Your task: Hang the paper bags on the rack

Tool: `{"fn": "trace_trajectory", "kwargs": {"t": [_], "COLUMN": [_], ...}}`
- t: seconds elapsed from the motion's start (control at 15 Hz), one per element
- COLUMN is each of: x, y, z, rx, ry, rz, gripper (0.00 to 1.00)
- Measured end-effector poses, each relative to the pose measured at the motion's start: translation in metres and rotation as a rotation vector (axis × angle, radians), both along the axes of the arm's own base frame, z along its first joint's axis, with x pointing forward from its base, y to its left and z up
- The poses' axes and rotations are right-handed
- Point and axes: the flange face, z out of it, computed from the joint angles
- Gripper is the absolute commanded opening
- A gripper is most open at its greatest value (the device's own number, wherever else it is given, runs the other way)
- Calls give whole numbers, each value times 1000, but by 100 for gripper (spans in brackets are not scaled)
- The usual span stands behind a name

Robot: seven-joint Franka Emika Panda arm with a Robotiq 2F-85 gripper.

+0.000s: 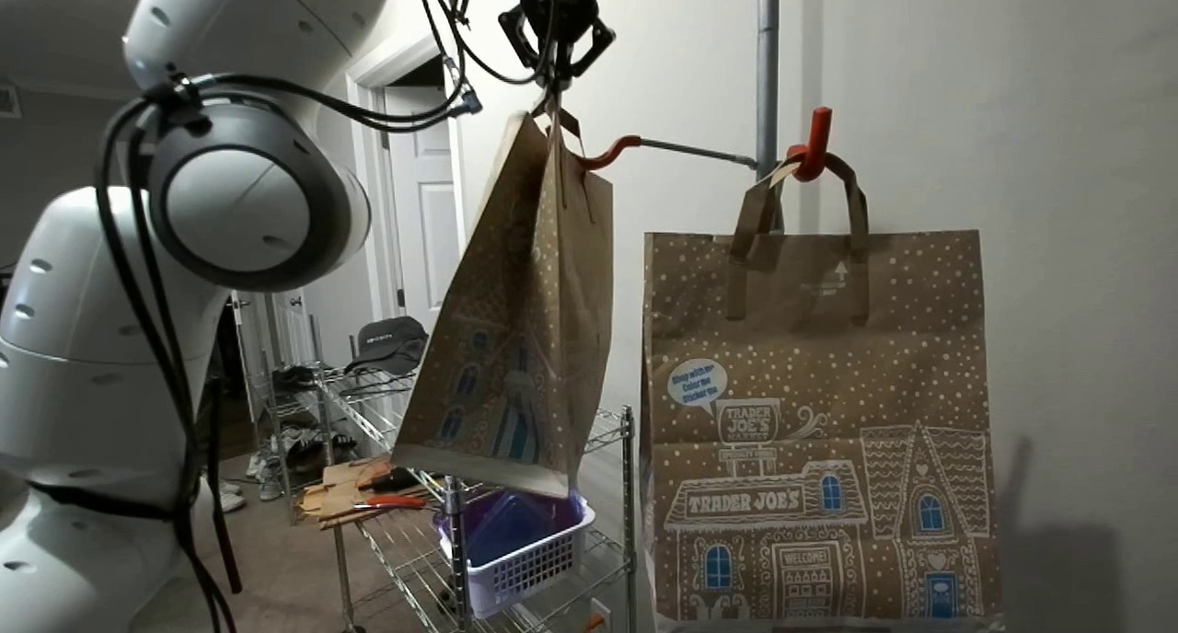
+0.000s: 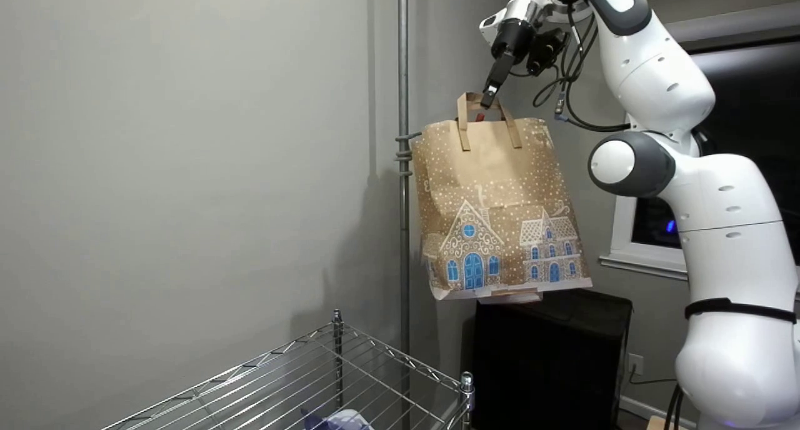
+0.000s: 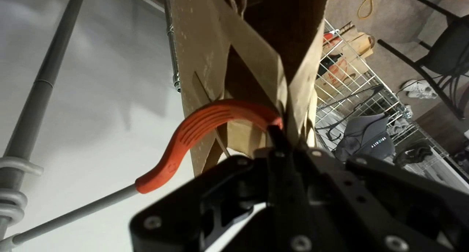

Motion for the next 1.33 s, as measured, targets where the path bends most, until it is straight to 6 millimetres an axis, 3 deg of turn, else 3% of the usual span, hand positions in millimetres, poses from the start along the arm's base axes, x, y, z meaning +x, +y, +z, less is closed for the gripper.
{"fn": "trace_trajectory", "kwargs": {"t": [0.27, 0.67, 0.73, 0.87, 1.33], "x": [2, 2, 3, 5, 8], "y": [4, -8, -9, -6, 26], "z": [6, 6, 5, 3, 4], "rx": [-16, -72, -79, -91, -97], "ry": [-36, -38, -35, -30, -34], "rz": [-35, -116, -123, -125, -61], "gripper": [5, 5, 30, 35, 79]}}
